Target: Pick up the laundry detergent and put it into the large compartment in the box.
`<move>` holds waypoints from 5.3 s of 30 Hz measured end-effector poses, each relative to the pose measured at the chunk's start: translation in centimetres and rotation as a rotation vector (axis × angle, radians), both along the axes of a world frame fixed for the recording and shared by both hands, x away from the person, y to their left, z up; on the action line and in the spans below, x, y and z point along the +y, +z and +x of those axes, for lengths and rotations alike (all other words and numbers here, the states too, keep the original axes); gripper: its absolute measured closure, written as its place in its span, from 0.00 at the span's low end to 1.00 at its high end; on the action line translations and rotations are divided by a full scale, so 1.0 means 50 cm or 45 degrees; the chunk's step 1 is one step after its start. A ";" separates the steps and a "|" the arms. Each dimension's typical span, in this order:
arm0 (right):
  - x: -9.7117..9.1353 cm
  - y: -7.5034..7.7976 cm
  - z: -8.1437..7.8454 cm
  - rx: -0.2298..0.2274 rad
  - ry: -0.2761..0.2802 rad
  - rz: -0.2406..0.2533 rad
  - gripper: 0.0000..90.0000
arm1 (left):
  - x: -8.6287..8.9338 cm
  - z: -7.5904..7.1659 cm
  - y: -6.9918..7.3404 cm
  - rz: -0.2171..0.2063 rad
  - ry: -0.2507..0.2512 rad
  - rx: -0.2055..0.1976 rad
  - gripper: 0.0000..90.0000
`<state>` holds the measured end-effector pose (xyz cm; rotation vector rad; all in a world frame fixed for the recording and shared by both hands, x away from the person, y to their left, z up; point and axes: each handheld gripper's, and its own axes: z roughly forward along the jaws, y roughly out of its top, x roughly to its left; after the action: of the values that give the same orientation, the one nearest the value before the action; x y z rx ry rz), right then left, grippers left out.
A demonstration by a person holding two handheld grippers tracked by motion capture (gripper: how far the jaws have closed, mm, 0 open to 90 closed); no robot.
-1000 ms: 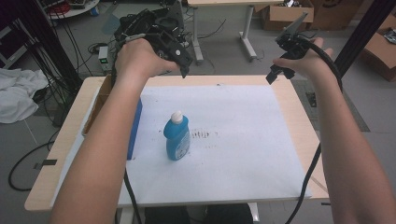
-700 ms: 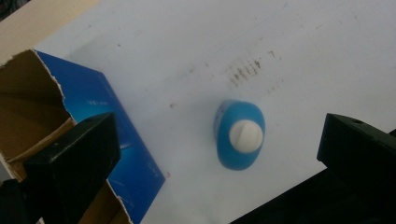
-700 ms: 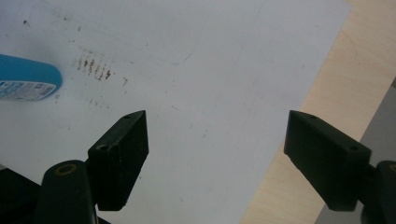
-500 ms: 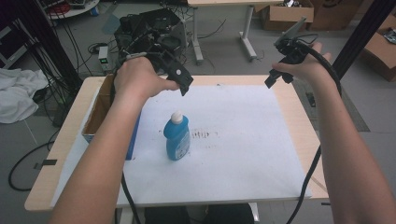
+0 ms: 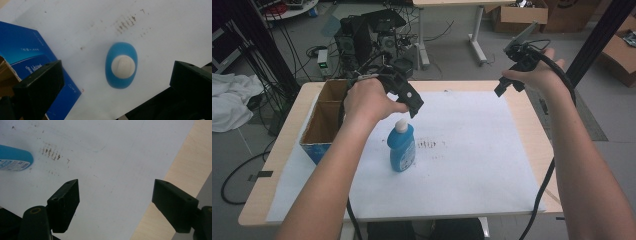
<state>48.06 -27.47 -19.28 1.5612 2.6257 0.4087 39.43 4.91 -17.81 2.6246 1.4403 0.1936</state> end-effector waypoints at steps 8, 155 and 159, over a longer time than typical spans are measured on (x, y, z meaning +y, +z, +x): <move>0.002 -0.001 -0.002 -0.005 0.004 -0.002 0.25 | -0.004 -0.004 -0.020 0.006 -0.009 0.014 0.00; 0.000 -0.032 0.006 0.021 0.013 0.011 0.25 | 0.009 0.030 -0.029 0.019 0.096 0.172 0.42; -0.001 -0.032 0.006 0.020 0.016 0.011 0.25 | 0.022 0.029 0.013 0.005 0.121 0.143 0.42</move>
<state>48.36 -27.53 -20.86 1.5572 2.6500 0.4106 40.87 5.99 -17.13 2.6100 1.6034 0.0604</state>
